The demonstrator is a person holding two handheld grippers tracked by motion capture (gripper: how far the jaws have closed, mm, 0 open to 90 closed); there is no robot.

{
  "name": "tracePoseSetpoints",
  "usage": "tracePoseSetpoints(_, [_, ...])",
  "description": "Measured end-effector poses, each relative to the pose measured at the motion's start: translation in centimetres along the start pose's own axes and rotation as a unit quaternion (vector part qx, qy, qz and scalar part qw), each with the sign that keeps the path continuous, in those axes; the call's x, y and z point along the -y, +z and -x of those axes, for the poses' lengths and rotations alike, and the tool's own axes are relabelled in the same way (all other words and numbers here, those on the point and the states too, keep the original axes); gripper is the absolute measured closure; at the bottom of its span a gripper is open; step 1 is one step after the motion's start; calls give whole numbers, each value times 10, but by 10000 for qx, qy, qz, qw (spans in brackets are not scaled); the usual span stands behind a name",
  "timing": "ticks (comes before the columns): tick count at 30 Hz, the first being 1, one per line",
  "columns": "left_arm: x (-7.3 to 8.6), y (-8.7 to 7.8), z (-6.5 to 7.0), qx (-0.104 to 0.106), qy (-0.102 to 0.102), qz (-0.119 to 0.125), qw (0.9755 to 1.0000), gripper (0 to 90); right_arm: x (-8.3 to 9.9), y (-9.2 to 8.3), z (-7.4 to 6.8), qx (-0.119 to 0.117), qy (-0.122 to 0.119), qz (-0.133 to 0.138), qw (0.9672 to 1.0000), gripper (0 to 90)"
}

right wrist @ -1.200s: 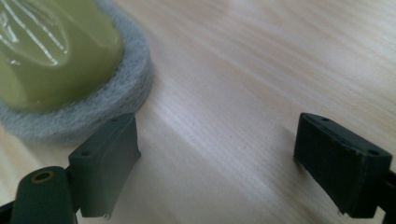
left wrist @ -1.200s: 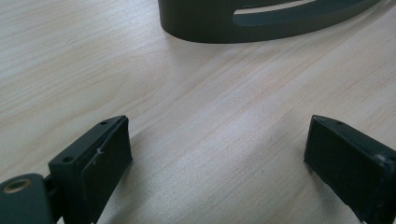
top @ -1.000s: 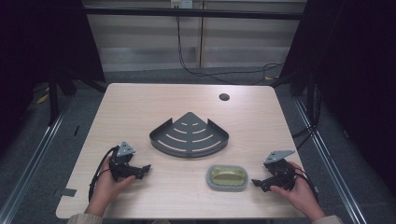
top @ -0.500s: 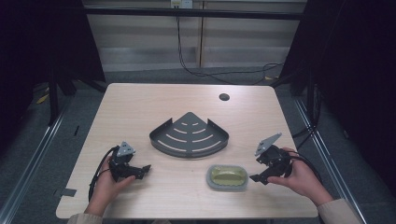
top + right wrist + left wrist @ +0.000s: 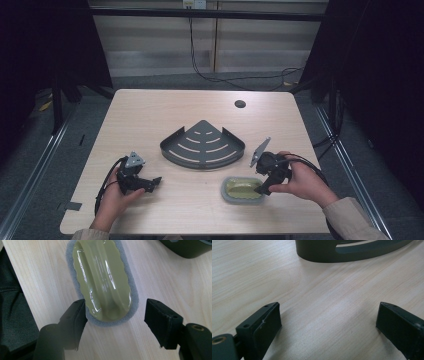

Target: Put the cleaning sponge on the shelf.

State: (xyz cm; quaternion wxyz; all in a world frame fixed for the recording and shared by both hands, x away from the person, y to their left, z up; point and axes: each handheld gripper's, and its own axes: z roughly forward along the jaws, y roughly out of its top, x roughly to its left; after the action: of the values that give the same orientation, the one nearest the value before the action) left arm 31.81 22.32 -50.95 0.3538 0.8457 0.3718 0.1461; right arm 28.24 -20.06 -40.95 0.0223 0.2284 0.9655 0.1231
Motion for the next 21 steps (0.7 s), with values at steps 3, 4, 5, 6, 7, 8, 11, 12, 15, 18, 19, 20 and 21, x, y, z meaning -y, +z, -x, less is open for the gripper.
tracePoseSetpoints(3, [0, 0, 0, 7, 2, -4, 10000, 51, -7, 3, 0, 2, -89, -115, 9999, 339])
tracePoseSetpoints(4, [0, 0, 0, 8, 2, -3, 10000, 50, -9, 4, 0, 13, -105, -162, 9998, 340])
tracePoseSetpoints(5, [0, 0, 0, 9, 4, -5, 10000, 49, -11, 5, -1, 0, -80, -206, 9998, 341])
tracePoseSetpoints(6, [0, 0, 0, -3, 19, 0, 10000, 48, -12, 6, 0, -1, -119, -211, 9997, 344])
tracePoseSetpoints(7, [0, 0, 0, -1, 17, -1, 10000, 48, -13, 7, 0, -15, -148, -224, 9996, 344])
tracePoseSetpoints(8, [0, 0, 0, 1, 15, -1, 10000, 47, -14, 7, 0, -28, -171, -263, 9995, 360])
tracePoseSetpoints(11, [0, 0, 0, -9, 18, 0, 10000, 47, -17, 9, 0, -43, -226, -304, 9993, 378])
tracePoseSetpoints(12, [0, 0, 0, -9, 16, 0, 10000, 47, -18, 10, 0, -46, -243, -311, 9992, 379])
tracePoseSetpoints(15, [0, 0, 0, -9, 17, 1, 10000, 47, -20, 13, 1, -98, -257, -386, 9989, 396])
tracePoseSetpoints(18, [0, 0, 0, -8, 18, -1, 10000, 47, -23, 15, 1, -118, -295, -440, 9985, 409])
tracePoseSetpoints(19, [0, 0, 0, -8, 18, 0, 10000, 47, -24, 16, 1, -106, -295, -453, 9985, 414])
tracePoseSetpoints(20, [0, 0, 0, -8, 15, 1, 10000, 46, -25, 16, 2, -101, -306, -446, 9985, 422])
tracePoseSetpoints(21, [0, 0, 0, -8, 15, 1, 10000, 47, -26, 16, 1, -107, -280, -458, 9985, 428])
